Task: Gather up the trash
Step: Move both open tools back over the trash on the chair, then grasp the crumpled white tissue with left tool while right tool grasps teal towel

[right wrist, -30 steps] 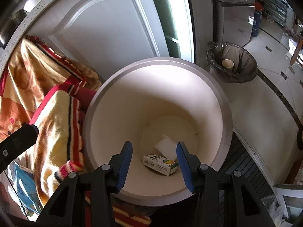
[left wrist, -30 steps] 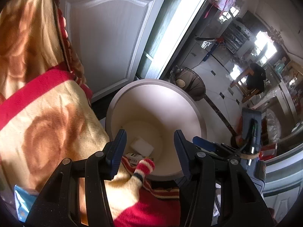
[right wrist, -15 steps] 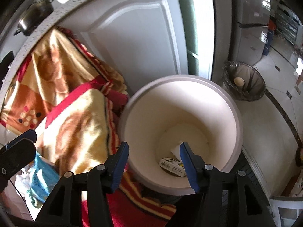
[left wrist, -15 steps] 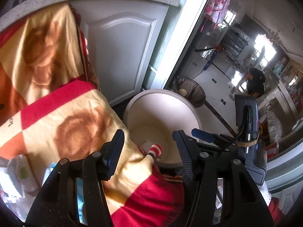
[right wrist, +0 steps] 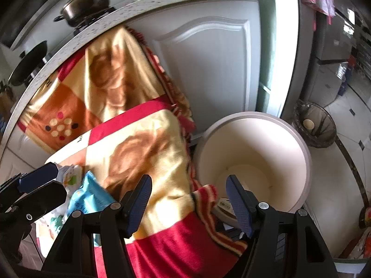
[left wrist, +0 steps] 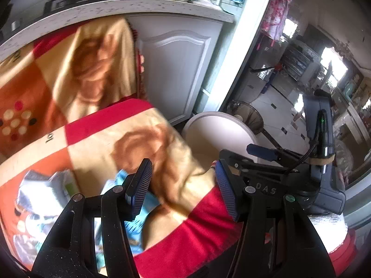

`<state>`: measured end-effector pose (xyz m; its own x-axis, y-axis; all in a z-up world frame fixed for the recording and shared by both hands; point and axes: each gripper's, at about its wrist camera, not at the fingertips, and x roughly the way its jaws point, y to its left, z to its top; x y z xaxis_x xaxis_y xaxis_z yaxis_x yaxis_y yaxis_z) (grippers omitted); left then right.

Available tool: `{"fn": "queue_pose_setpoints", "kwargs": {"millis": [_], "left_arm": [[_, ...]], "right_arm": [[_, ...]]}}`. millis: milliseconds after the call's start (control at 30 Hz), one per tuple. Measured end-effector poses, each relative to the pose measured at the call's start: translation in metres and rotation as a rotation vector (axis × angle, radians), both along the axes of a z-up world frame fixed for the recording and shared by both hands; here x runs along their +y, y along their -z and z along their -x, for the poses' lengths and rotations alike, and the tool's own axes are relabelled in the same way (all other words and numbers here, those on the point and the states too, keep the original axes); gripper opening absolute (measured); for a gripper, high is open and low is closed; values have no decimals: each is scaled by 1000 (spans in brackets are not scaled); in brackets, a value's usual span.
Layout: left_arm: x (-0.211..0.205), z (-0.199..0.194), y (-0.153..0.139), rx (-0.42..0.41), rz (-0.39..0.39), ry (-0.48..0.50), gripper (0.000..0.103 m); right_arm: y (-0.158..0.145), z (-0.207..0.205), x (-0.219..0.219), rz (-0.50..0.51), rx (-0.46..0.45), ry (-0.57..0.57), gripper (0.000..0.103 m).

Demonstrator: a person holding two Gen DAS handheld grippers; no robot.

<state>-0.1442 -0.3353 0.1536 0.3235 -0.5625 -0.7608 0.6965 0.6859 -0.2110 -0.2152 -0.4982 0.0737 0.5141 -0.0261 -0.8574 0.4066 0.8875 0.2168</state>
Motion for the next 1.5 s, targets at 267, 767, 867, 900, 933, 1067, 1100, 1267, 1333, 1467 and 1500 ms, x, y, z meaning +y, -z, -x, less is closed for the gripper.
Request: {"fn": "queue_pose_setpoints", "kwargs": {"millis": [267,767,867,900,933,1067,1100,1267,1333,1467,1500], "left_arm": [[60,2,-1,10,11,-69,55],[216,-11,17,84,11,-299,61],[253,-16,26,104,6,-371,65],[261,-17,28,111,4,-391,65],[274,-20,34,125,0,-421,65],[299,-25,54,157,-15,-484,65],[303,-28,59,169,-15,-495,65],[310,-40,83,205,-20,-518,65],[311,-44,88,204,-25,-518,65],[311,-54,100,212,-29,-522,65],[313,-57,103,217,-30,-528,65]], "right_arm": [[-15,-5,43,6,-16,-91,66],[-25,-21,117,-21,-29,-269,69],[-24,-24,136,-54,-24,-323,69],[-23,-25,147,-77,-26,-358,69],[-23,-26,155,-93,-27,-386,69],[-19,-30,207,-135,-15,-568,67],[-17,-31,216,-133,-12,-595,65],[8,-40,267,-88,31,-716,64],[18,-47,278,-65,45,-733,64],[34,-60,295,-19,81,-782,64],[38,-63,298,-16,91,-790,64]]}}
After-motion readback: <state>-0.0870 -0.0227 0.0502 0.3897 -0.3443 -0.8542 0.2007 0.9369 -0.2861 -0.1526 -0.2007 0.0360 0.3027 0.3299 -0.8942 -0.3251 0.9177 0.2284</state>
